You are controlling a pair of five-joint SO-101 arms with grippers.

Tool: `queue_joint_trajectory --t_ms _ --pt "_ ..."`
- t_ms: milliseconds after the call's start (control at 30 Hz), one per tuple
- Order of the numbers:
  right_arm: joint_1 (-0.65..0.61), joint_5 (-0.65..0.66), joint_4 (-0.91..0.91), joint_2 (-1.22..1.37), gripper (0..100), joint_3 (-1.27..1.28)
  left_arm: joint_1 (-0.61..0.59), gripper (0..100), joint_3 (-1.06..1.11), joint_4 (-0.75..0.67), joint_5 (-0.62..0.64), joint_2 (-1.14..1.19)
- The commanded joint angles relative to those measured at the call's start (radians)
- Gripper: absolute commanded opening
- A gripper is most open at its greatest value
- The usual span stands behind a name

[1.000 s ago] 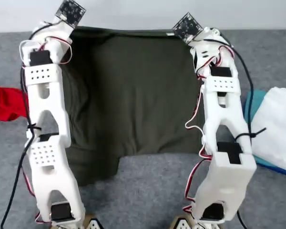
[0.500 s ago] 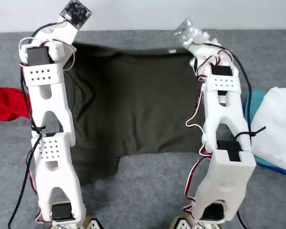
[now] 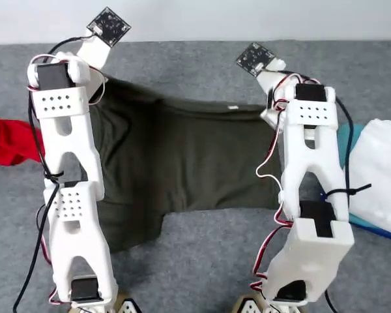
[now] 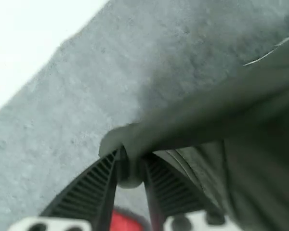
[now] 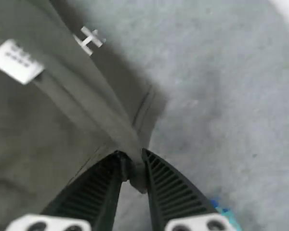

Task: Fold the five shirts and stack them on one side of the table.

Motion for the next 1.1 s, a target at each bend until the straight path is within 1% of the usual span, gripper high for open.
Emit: queue_joint_trajectory --t_ms 0,100,200,267,367,533,600,767,933,1067 --pt "-0.005 0.003 0.076 -0.084 1.0 -0.071 0.008 0 0.255 0.028 0.006 -0.226" --pt "-0.002 0.003 0.136 -0.084 1.0 -0.071 0.015 1 0.596 0.026 -0.006 -0.423" --pt "-0.002 0.002 0.216 -0.084 1.0 -0.071 0.037 1 0.915 0.023 -0.063 -0.606" --pt "-0.004 0.002 0.268 -0.084 1.0 -0.071 0.054 1 1.084 0.023 -0.075 -0.712" --pt "-0.002 0.002 0.329 -0.084 1.0 -0.071 0.083 1 1.268 0.023 -0.075 -0.838" --pt "-0.002 0.002 0.435 -0.084 1.0 -0.071 0.133 1 1.508 0.023 -0.075 -0.985" --pt "-0.002 0.002 0.475 -0.079 1.0 -0.071 0.135 1 1.586 0.023 -0.075 -1.026" --pt "-0.004 0.002 0.541 -0.074 1.0 -0.064 0.1 1 1.719 0.023 -0.078 -1.083" --pt "0.001 0.008 0.556 -0.073 1.0 -0.064 0.041 1 1.817 0.023 -0.149 -1.102" --pt "0.001 0.025 0.55 -0.073 1.0 -0.026 0.032 1 1.899 0.023 -0.18 -1.102"
